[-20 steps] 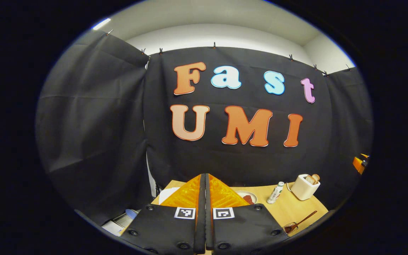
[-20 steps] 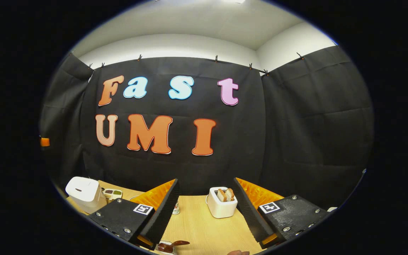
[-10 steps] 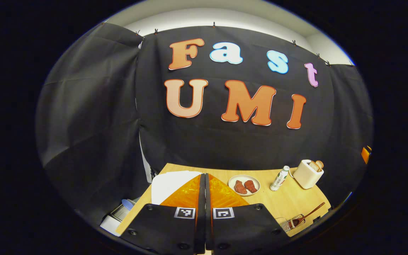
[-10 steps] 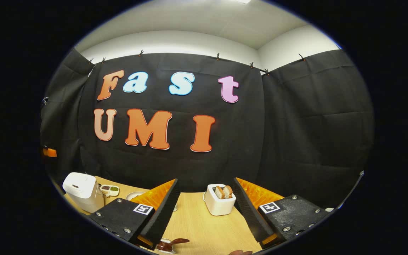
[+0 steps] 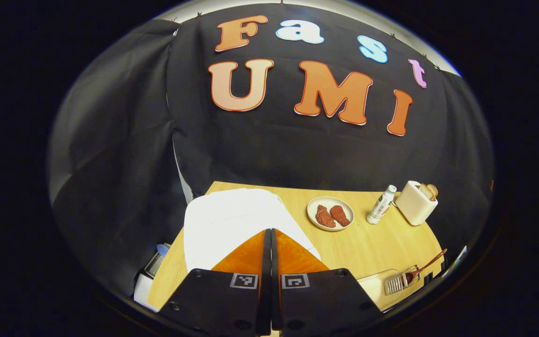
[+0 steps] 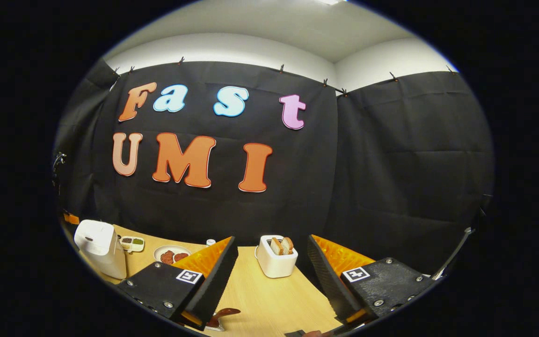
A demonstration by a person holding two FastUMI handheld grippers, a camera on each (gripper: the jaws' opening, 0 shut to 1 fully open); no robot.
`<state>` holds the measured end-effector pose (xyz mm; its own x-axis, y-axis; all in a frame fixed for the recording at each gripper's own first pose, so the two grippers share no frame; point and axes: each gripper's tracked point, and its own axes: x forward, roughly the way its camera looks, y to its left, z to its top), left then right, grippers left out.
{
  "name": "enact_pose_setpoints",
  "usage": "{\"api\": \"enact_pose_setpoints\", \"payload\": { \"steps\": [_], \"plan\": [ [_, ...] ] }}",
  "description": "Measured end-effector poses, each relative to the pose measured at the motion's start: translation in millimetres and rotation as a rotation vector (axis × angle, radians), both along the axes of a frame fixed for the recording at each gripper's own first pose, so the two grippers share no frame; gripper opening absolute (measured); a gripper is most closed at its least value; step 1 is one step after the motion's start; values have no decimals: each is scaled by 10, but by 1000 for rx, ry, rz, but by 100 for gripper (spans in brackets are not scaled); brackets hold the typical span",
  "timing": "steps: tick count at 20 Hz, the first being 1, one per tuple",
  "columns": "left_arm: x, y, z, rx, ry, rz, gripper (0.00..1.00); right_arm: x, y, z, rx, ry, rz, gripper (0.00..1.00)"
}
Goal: Close the left gripper, press the button to open the rice cooker; take a wooden spoon from the chopstick holder with the right hand, scoop a spoonful of rice and pour it into the rice cooker, then put the wooden spoon back into the chopstick holder.
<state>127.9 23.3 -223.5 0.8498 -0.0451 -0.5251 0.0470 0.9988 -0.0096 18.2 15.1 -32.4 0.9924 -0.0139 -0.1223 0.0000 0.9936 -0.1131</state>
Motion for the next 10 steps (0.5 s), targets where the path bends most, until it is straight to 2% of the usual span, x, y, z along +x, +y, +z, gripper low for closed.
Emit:
{"api": "enact_pose_setpoints", "payload": {
  "steps": [10],
  "plan": [
    [201, 109, -552, -24, 124, -11, 5, -44, 28, -160, -51, 45, -58, 94]
  ]
}}
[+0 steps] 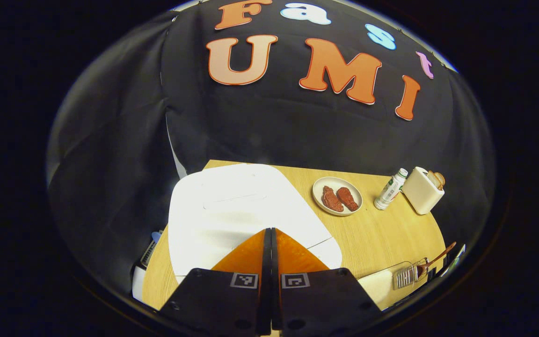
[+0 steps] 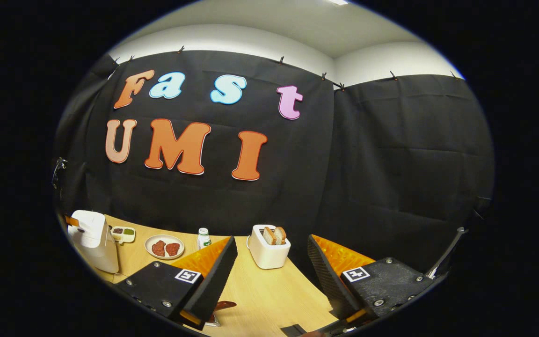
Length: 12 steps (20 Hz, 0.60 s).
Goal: Close the left gripper, press the button to open the rice cooker; take a wooden spoon from the chopstick holder with the right hand, scoop a spoonful of rice and pour it into the rice cooker, then put the wooden spoon back into the chopstick holder.
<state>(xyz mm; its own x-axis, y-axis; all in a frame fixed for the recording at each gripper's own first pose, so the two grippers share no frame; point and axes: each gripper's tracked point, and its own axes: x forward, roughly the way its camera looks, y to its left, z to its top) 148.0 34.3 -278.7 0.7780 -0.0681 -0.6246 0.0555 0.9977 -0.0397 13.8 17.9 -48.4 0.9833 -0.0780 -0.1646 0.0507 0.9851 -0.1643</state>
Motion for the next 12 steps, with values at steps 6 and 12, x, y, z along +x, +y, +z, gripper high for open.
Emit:
{"api": "enact_pose_setpoints", "payload": {
  "steps": [6, 12],
  "plan": [
    [-11, 34, -280, -12, 66, 14, 5, -18, 38, 5, -4, 2, 0, 95],
    [23, 51, -339, -18, 73, 8, 5, -4, 65, -57, 17, 13, 9, 95]
  ]
}}
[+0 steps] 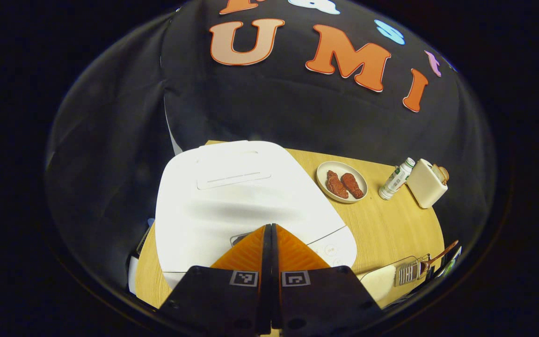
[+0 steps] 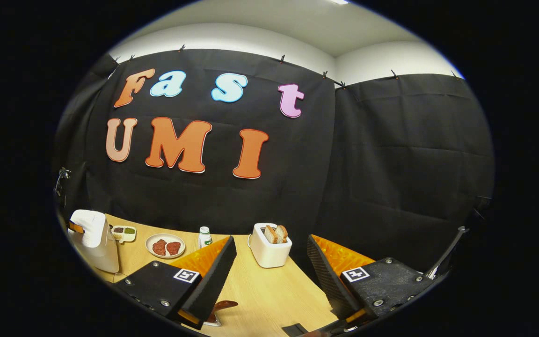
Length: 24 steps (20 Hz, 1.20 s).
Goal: Close the left gripper, press the button to open the rice cooker; take a wooden spoon from the chopstick holder with the right hand, scoop a spoonful of rice and pour it into the rice cooker, then put the wooden spoon back into the chopstick holder.
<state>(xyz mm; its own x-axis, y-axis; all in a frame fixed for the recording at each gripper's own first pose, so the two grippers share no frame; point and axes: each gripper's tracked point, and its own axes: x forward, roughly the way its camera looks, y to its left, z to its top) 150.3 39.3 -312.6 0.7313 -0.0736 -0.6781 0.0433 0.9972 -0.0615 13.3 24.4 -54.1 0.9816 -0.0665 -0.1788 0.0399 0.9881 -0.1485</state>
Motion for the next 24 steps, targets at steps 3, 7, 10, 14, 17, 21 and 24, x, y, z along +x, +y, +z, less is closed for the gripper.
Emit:
{"api": "enact_pose_setpoints", "payload": {
  "steps": [3, 7, 10, 14, 17, 21, 24],
  "plan": [
    [-7, -11, 81, 9, -26, 12, 5, -21, 2, -26, 17, 1, 8, 95],
    [85, 0, 586, 64, -133, 8, 5, -42, -50, 12, 34, -13, 6, 95],
    [163, 61, 1224, 83, -280, 58, 5, -64, -88, 38, 58, -25, 5, 95],
    [-46, 11, 1973, 35, -435, 71, 5, -81, -133, 47, 102, -46, 14, 95],
    [-211, 49, 2401, 44, -525, 90, 4, -62, -126, -6, 137, -64, 30, 95],
    [-404, 95, 2743, 79, -627, 108, 5, -1, -83, -227, 201, -45, 52, 95],
    [-523, 158, 2837, 112, -652, 129, 5, 23, 4, -453, 261, -23, 79, 97]
  ]
}}
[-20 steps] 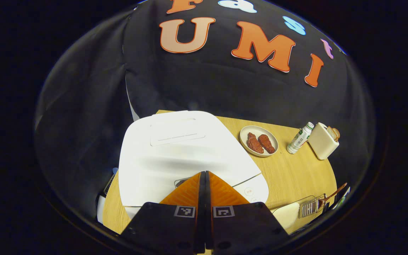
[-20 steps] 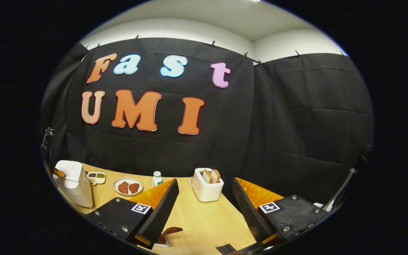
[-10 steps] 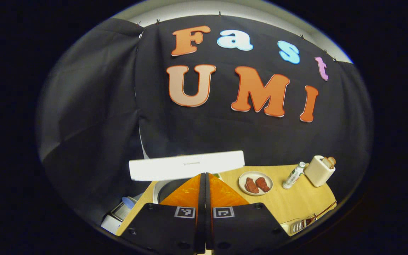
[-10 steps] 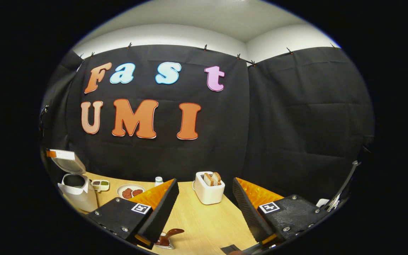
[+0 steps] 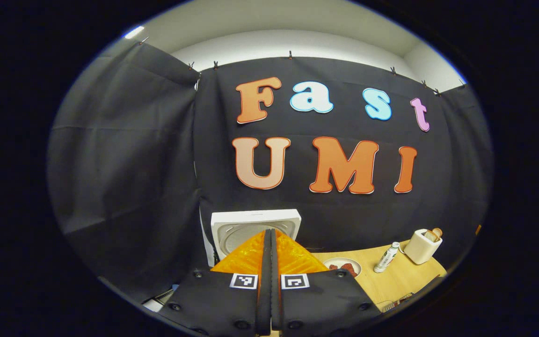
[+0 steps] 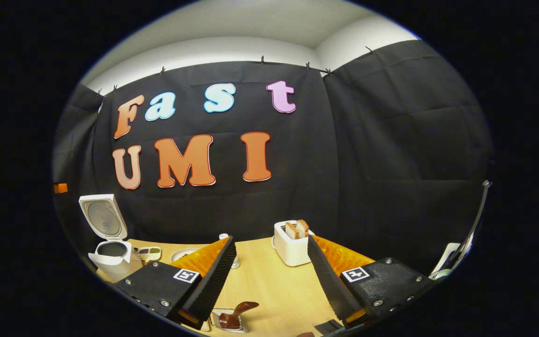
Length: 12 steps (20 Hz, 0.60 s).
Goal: Close the left gripper, press the button to open the rice cooker; take a wooden spoon from the chopstick holder with the right hand, scoop a spoonful of rice and pour it into the rice cooker, then put the wooden spoon back into the chopstick holder.
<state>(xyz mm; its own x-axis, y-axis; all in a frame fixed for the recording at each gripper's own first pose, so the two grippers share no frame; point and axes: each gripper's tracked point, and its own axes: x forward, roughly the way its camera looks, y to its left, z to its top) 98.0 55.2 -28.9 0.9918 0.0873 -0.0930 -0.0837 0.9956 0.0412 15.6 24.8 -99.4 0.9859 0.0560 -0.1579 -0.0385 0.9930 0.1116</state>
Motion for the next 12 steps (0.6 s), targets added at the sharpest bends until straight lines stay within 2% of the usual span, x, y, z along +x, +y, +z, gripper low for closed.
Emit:
{"api": "enact_pose_setpoints", "payload": {
  "steps": [4, 6, 7, 9, 10, 11, 12],
  "plan": [
    [-143, 100, 115, -19, -12, 41, 6, 27, 152, -538, 85, 102, 35, 95],
    [-251, 115, 208, -19, -23, 48, 28, 27, 234, -731, 119, 134, 51, 97],
    [-300, 149, 256, -15, -32, 56, 39, 30, 264, -823, 130, 145, 56, 95],
    [-387, 161, 312, -7, -43, 61, 39, 35, 327, -1025, 151, 187, 64, 95],
    [-423, 158, 347, -7, -48, 58, 50, 40, 354, -1130, 162, 209, 65, 100],
    [-457, 156, 363, -7, -51, 56, 61, 34, 361, -1224, 169, 231, 64, 95],
    [-500, 139, 385, -4, -52, 51, 60, 43, 375, -1317, 174, 246, 67, 95]
  ]
}}
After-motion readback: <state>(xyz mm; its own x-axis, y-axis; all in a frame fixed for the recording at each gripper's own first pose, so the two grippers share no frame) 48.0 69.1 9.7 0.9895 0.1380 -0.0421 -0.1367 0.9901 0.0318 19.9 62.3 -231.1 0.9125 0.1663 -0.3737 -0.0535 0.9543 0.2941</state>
